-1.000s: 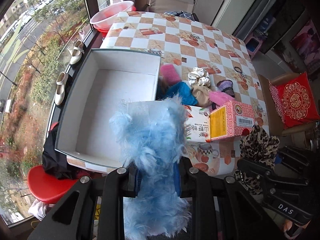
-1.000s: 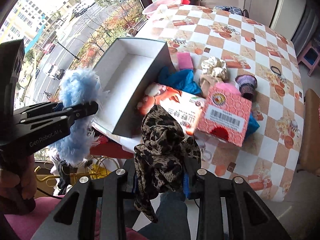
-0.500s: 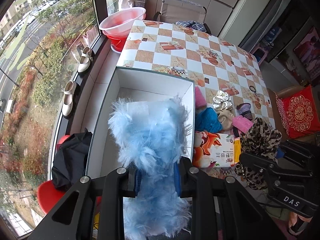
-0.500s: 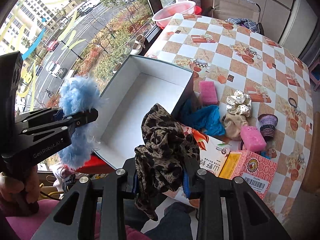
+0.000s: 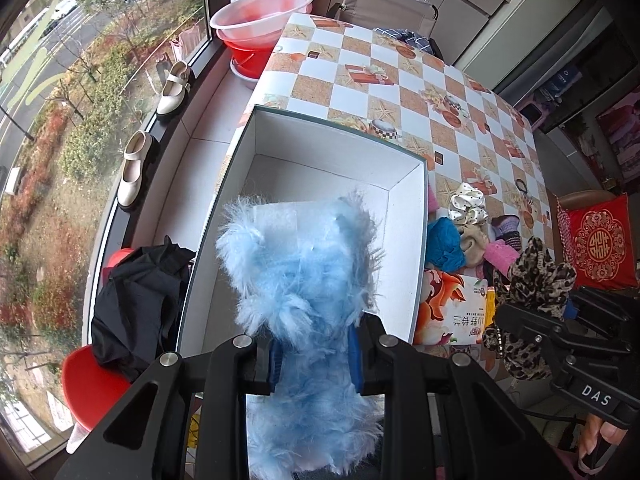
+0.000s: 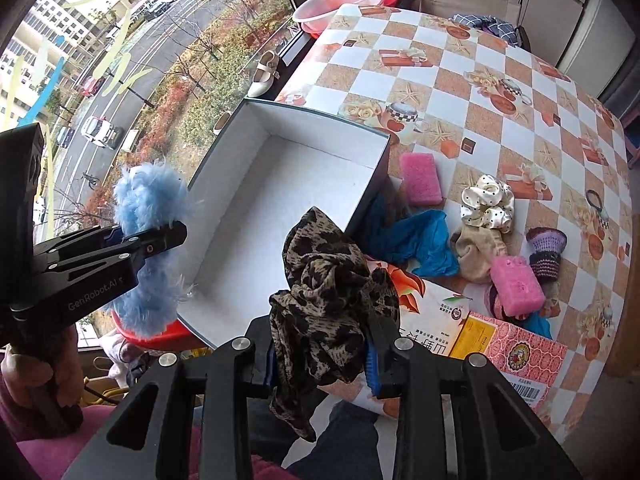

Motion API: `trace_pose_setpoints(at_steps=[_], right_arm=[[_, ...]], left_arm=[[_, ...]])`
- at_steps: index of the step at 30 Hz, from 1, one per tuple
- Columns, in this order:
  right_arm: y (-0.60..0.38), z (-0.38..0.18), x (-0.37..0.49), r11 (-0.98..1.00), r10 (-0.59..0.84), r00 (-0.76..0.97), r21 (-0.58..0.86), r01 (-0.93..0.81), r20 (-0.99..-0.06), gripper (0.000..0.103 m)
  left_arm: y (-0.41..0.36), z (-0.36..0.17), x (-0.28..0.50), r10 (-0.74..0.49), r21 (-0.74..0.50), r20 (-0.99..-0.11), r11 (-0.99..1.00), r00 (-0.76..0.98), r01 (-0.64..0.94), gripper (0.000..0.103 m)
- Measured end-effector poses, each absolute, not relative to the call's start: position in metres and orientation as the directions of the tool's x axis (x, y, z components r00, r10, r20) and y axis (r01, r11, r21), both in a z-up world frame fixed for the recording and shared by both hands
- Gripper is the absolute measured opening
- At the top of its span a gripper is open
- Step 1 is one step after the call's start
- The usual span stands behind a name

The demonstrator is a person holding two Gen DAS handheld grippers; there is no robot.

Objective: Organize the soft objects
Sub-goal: 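Carry the blue boa and leopard scrunchie over the open white box with both grippers, then open both grippers to drop the boa and scrunchie into the box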

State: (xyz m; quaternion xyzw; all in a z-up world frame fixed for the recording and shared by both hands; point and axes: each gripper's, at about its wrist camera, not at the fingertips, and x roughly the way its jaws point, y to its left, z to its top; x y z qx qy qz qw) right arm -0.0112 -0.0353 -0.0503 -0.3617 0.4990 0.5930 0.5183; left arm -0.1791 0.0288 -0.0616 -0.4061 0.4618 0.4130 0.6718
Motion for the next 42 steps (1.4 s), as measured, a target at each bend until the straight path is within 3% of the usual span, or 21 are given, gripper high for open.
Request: trace_pose_setpoints(at_steps=[20,42], right_arm=[[0.060,-0.080,-0.050,0.049,0.170,-0.239,0.251,-0.967,-0.956,0.034],[0.084,-0.094,-0.054,0.092,0.138,-0.228,0.241,-0.966,-0.964,0.034]], left_arm=[[0.078,-0.111,-0.171,0.073,-0.168,-0.975,0.363,0.208,-0.917,0.029],[0.089,-0.123,-0.164,0.043,-0.185,-0.975,0.381,0.217,-0.906,0.030]])
